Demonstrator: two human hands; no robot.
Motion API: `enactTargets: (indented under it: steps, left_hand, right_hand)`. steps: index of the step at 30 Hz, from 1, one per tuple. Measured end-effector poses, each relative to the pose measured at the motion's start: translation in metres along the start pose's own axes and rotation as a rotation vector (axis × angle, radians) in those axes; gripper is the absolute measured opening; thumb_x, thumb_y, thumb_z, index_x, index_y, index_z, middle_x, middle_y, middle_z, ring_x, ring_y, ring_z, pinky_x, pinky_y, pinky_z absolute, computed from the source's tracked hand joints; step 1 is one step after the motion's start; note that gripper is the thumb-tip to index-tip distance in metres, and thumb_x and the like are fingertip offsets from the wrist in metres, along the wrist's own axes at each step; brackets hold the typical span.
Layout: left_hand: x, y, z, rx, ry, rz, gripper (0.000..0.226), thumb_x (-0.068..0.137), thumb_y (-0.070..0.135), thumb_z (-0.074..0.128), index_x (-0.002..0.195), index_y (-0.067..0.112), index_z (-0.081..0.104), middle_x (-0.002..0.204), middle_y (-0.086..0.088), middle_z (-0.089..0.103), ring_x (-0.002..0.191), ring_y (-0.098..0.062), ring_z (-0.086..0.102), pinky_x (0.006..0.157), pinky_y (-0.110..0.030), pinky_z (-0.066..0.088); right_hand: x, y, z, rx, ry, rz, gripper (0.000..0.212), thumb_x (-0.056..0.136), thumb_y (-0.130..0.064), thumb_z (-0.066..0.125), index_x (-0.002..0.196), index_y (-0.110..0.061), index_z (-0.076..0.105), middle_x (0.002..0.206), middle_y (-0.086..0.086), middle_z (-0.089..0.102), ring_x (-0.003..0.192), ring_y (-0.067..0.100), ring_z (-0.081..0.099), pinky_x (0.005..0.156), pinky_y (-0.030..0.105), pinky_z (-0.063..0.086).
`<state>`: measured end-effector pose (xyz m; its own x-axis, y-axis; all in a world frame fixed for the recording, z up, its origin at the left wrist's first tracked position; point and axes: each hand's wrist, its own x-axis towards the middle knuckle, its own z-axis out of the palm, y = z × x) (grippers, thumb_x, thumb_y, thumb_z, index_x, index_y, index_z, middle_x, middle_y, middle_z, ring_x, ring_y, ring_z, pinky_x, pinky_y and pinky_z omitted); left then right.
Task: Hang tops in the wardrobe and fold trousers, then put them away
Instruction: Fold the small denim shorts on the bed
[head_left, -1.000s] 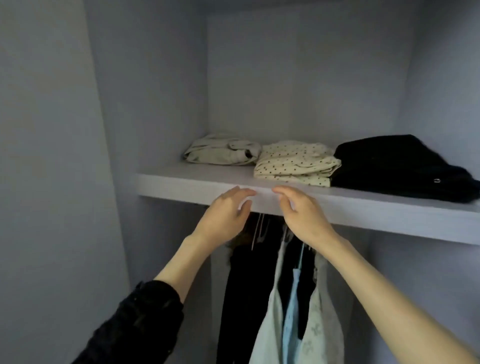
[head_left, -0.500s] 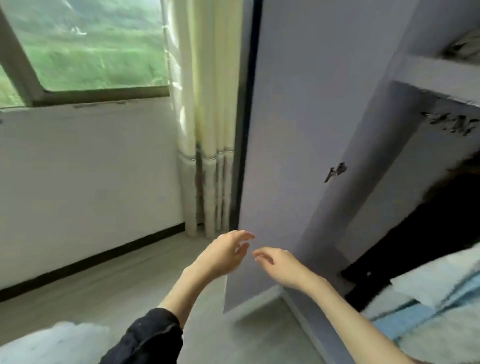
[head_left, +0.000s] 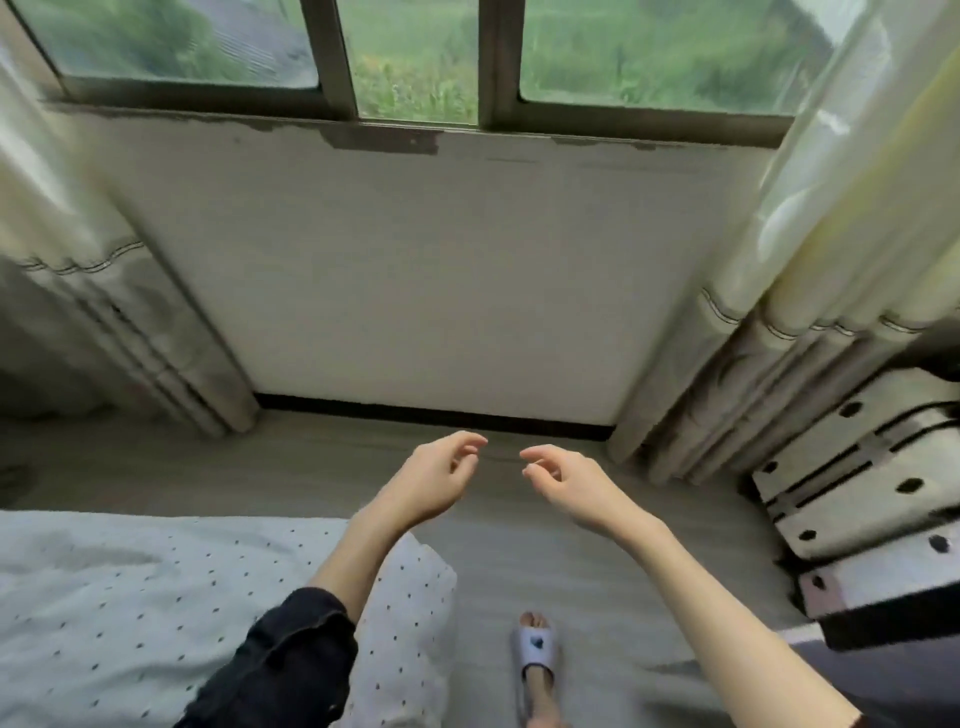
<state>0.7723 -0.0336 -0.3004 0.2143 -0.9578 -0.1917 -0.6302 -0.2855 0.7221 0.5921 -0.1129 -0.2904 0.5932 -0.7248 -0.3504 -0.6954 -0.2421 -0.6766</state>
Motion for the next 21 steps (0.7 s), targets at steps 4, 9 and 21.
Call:
enactTargets:
  steps: [4,9,21]
  left_hand:
    - [0.081,-0.022,-0.05,-0.052,0.135,-0.067,0.03,0.097,0.018,0.045,0.124,0.021,0.057,0.114,0.004,0.062,0.089,-0.008,0.057,0.073,-0.01,0.037]
    - [0.156,-0.054,-0.091,-0.162,0.272,-0.221,0.028,0.097,0.022,0.045,0.122,0.028,0.056,0.111,0.01,0.061,0.087,0.002,0.056,0.067,-0.003,0.038]
    - [0.198,-0.206,-0.242,-0.327,0.683,-0.598,0.029,0.097,0.022,0.044,0.123,0.028,0.057,0.112,0.009,0.061,0.089,-0.001,0.057,0.073,-0.01,0.039]
  right_hand:
    - [0.109,-0.042,-0.022,-0.071,-0.083,-0.118,0.033,0.098,-0.03,0.043,0.129,-0.025,0.054,0.121,-0.004,0.062,0.099,0.008,0.053,0.085,0.02,0.038]
    - [0.227,-0.098,-0.052,-0.195,-0.22,-0.241,0.034,0.099,-0.028,0.04,0.13,-0.021,0.052,0.124,0.0,0.061,0.115,0.016,0.054,0.096,0.026,0.04]
    - [0.442,-0.295,0.046,-0.393,-0.608,-0.595,0.035,0.098,-0.029,0.04,0.13,-0.022,0.052,0.123,-0.002,0.061,0.114,0.016,0.054,0.092,0.023,0.039]
